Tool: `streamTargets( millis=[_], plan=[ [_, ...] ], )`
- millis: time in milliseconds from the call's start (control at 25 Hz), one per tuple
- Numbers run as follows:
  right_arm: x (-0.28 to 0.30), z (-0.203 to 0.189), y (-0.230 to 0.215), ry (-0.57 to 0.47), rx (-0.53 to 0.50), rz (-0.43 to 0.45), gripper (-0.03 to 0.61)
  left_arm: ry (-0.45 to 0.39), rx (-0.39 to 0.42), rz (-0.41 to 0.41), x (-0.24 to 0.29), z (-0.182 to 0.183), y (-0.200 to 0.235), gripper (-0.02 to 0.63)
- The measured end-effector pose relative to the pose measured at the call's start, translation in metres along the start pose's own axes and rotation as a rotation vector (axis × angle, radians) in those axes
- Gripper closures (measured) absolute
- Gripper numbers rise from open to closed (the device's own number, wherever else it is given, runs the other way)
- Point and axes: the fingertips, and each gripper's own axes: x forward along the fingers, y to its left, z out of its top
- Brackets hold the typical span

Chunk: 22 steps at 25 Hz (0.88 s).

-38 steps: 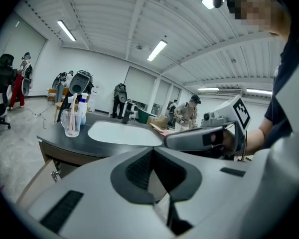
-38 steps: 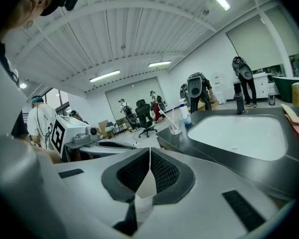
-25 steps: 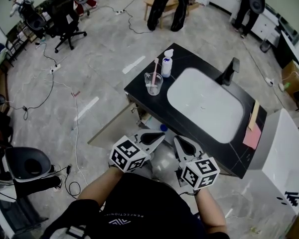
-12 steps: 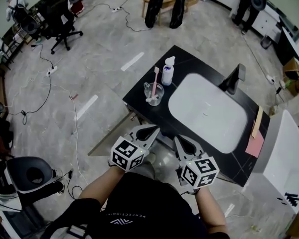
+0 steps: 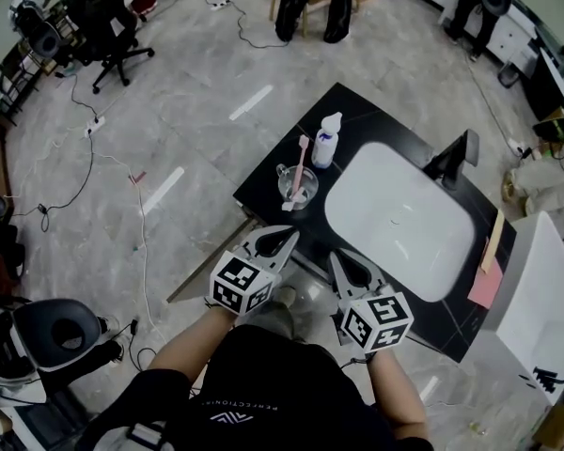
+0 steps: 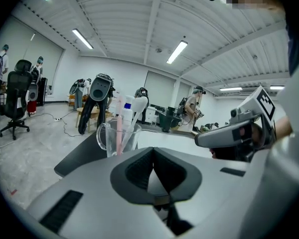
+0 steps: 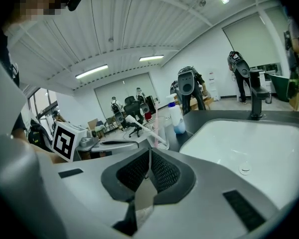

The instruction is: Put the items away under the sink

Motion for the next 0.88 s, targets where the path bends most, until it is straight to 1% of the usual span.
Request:
streamTargets(
  millis=[200, 400, 440, 480, 520, 600, 640, 720, 880],
  plan=[
    [0.016, 0.005, -0.009, 0.008, 0.014, 0.0, 0.541, 0.024, 0.021, 0.023, 0.009, -0.005, 0.014, 0.614],
    [0.031, 0.005, -0.014, 0.024, 0.02, 0.003, 0.54, 0.025, 0.015, 0.055, 0.018, -0.004, 0.034, 0.611],
    [0.033, 0.005, -0.014, 0.024, 0.022, 0.007, 0.54, 0.029, 0.012, 0.06, 0.02, -0.004, 0.037, 0.586],
    [0.035, 0.006, -0.014, 0.024, 0.024, 0.009, 0.54, 0.034, 0.009, 0.063, 0.022, -0.005, 0.041, 0.502],
    [0.037, 0.006, -0.014, 0.025, 0.026, 0.011, 0.54, 0.041, 0.006, 0.068, 0.024, -0.006, 0.044, 0.442],
    [0.042, 0.007, -0.014, 0.028, 0.028, 0.017, 0.538, 0.047, 0.004, 0.08, 0.027, -0.008, 0.051, 0.428],
    [0.044, 0.007, -0.014, 0.029, 0.027, 0.023, 0.531, 0.046, 0.004, 0.083, 0.029, -0.008, 0.053, 0.41],
    [0.049, 0.008, -0.014, 0.028, 0.03, 0.04, 0.411, 0.045, 0.003, 0.079, 0.033, -0.008, 0.055, 0.364],
    [0.055, 0.009, -0.016, 0.027, 0.045, 0.043, 0.4, 0.031, 0.004, 0.061, 0.045, -0.004, 0.06, 0.294]
  ],
)
